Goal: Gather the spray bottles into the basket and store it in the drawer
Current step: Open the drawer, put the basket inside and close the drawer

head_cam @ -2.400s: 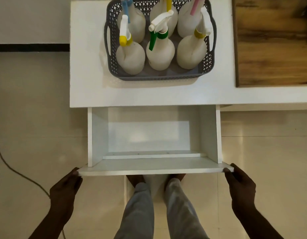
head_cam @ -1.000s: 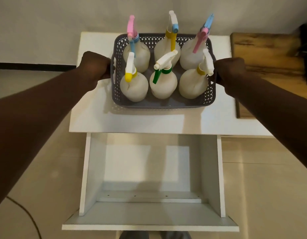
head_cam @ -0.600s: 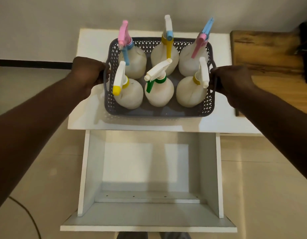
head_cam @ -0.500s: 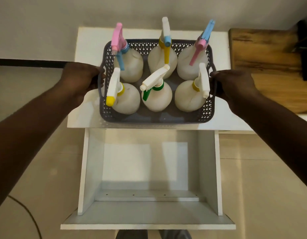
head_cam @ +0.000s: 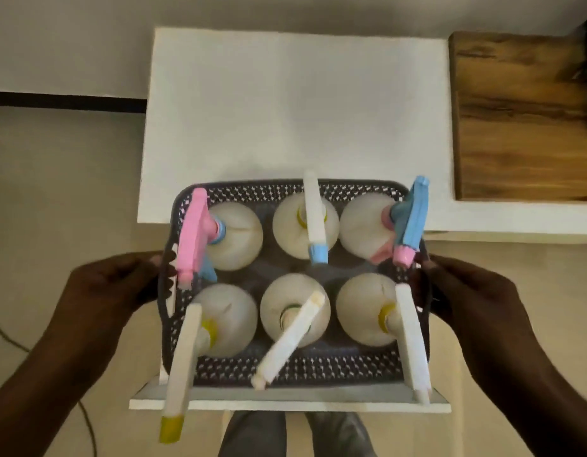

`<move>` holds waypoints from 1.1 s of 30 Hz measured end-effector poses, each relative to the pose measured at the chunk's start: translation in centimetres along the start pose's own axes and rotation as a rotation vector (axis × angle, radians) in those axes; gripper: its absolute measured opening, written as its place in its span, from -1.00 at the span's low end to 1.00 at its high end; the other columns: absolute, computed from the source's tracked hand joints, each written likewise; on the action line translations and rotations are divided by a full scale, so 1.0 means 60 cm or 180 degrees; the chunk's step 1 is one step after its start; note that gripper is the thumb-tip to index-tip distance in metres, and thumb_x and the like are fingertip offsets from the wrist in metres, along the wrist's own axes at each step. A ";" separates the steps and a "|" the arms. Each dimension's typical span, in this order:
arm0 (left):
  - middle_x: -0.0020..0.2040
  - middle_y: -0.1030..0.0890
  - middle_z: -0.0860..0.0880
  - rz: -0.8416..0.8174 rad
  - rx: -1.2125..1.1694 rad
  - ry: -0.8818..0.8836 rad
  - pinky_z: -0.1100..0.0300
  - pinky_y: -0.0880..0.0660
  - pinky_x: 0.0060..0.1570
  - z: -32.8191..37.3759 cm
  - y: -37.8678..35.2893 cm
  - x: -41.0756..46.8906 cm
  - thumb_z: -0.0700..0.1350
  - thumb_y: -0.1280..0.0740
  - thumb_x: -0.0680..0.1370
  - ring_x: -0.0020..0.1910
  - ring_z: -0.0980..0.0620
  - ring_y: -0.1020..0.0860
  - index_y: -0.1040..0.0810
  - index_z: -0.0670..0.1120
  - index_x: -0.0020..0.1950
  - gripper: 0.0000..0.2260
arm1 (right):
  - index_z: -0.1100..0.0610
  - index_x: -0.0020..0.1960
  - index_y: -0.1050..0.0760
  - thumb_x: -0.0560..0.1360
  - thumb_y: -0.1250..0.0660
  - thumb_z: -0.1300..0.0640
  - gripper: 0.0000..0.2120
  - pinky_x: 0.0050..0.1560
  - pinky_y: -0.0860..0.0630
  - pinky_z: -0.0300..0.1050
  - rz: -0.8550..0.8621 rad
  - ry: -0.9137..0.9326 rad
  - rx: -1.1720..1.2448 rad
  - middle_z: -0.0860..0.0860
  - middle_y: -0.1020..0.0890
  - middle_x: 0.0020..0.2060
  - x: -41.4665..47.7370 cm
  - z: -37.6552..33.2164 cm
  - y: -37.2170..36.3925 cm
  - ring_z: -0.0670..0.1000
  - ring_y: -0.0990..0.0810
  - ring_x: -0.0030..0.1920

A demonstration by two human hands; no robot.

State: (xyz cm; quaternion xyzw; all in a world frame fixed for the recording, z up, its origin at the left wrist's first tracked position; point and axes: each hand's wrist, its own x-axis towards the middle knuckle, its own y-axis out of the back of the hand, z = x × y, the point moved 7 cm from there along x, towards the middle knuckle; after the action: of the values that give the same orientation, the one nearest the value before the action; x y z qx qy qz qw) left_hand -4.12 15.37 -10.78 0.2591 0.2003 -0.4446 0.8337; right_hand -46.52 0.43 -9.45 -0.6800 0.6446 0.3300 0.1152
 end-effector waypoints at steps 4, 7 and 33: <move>-0.10 -0.80 -0.06 0.0133 0.0047 0.0347 0.33 -0.65 -0.21 -0.071 0.005 -0.052 -0.22 -0.38 0.61 -0.14 0.02 -0.78 -0.81 0.03 -0.03 -0.77 | -0.03 0.11 -0.77 0.62 -0.42 0.08 -0.84 0.19 -0.66 0.19 0.0163 -0.0332 -0.0154 0.05 -0.81 -0.08 -0.051 0.080 0.017 0.16 -0.78 0.02; -0.07 -0.80 -0.06 0.0118 0.0147 0.0568 0.13 -0.68 -0.05 -0.117 -0.003 -0.064 -0.16 -0.40 0.62 -0.10 -0.01 -0.78 -0.79 -0.02 0.04 -0.84 | -0.02 0.10 -0.77 0.62 -0.42 0.11 -0.84 0.08 -0.67 0.09 0.0265 -0.0554 -0.0106 0.02 -0.81 -0.10 -0.067 0.125 0.016 0.14 -0.79 -0.01; 0.00 -0.74 -0.29 0.0182 0.0868 0.0744 -0.29 -0.61 0.19 -0.348 -0.128 0.174 -0.22 -0.35 0.66 0.04 -0.33 -0.70 -0.74 -0.25 0.12 -0.82 | 0.18 0.31 -0.66 0.69 -0.31 0.16 -0.74 0.34 -0.59 0.21 0.0528 -0.0978 -0.0325 0.14 -0.73 0.15 0.141 0.395 -0.119 0.16 -0.68 0.20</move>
State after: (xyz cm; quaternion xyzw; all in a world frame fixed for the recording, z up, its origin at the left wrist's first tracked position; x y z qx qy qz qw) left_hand -7.29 17.85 -34.98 0.4252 0.2262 -0.4106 0.7742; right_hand -47.25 8.46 -34.32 -0.5711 0.6556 0.4707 0.1500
